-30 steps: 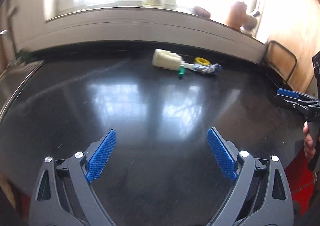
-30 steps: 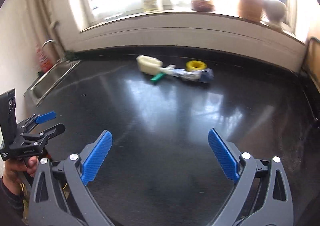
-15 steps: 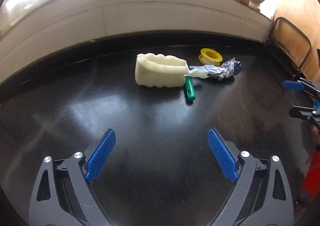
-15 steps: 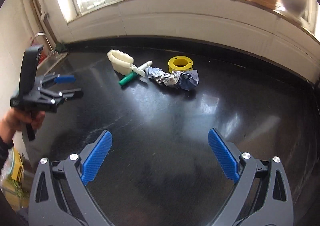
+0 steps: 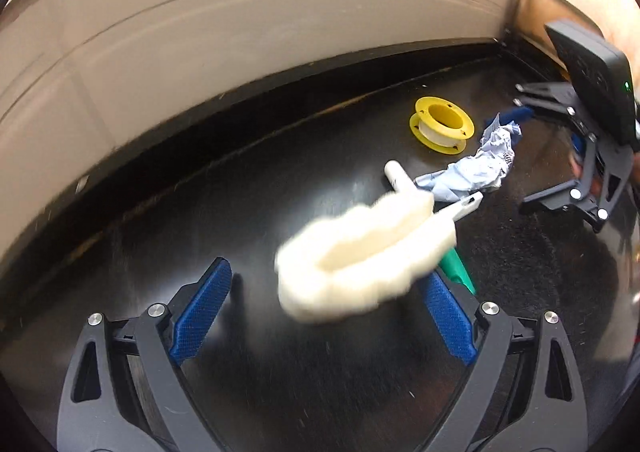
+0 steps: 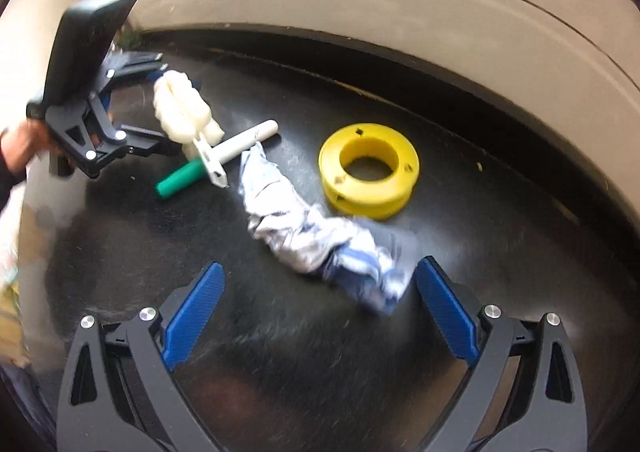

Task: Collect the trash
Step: 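Grasp the white foam piece with the left tool while the right tool grasps the blue-white cloth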

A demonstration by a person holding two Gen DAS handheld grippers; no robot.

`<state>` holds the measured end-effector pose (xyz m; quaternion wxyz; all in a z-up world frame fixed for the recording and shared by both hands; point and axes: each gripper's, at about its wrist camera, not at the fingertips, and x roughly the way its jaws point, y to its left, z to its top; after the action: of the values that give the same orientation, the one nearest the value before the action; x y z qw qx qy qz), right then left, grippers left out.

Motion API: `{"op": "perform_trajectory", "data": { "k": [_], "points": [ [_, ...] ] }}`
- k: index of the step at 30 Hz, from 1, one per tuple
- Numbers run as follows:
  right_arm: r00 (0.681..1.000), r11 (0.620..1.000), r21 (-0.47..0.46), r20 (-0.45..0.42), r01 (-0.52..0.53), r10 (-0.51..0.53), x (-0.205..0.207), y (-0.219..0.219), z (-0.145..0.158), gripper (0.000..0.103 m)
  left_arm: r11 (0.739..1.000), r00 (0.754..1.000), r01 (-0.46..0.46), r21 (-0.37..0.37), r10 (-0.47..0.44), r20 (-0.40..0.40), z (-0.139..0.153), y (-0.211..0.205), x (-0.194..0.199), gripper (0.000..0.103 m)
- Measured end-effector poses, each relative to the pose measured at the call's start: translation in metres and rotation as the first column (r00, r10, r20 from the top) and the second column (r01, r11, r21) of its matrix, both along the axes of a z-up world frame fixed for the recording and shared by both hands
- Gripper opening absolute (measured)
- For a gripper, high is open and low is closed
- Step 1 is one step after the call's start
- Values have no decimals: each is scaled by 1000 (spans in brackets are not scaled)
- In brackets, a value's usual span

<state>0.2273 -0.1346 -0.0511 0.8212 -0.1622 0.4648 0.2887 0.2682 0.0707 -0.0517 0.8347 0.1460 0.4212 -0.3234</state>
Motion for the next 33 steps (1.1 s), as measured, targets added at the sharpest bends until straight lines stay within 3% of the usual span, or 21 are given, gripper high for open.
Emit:
{"op": "perform_trajectory", "data": {
  "k": [3,5,7,8,10,13,15,20,25,27,30,33],
  "points": [
    [999,999,-23,16,-37,38,2,7,-1,89,999,999,43,-22,-42,6,1,-2,5,90],
    [999,1000,0,20,-28,28,0,6,4,61,998,999,43,-41,-43,8,3,-1,4,88],
    [1000,999,30,4,-24,24,-8,4,8,38,995,998,55,-89,-56,-7,6,2,-2,68],
    [1000,999,34,4,-25,25,-12,4,10,33,994,998,54,-93,-55,-9,7,3,-4,65],
    [1000,999,28,11,-24,24,-27,5,11,31,998,999,39,-58,-39,-5,6,2,-13,44],
    [1000,999,33,1,19,-19,-47,4,12,29,997,999,36,-65,-37,-10,7,1,-29,27],
    [998,997,42,12,65,-66,-63,3,19,29,998,1000,2,-63,-2,-13,9,-4,-48,23],
    [984,984,71,56,165,-169,-118,2,48,29,983,987,-162,-86,161,-19,26,-11,-98,21],
    [955,957,80,78,280,-286,-179,9,63,29,912,912,-410,-14,410,20,37,-5,-178,21],
    [946,945,103,72,309,-317,-200,8,64,29,876,876,-481,-30,482,26,40,-3,-218,21],
    [940,939,116,74,325,-334,-221,1,65,29,849,849,-527,-45,528,13,41,3,-254,21],
    [939,934,141,62,327,-338,-234,5,62,29,843,842,-537,-36,538,33,41,1,-282,21]
  ]
}}
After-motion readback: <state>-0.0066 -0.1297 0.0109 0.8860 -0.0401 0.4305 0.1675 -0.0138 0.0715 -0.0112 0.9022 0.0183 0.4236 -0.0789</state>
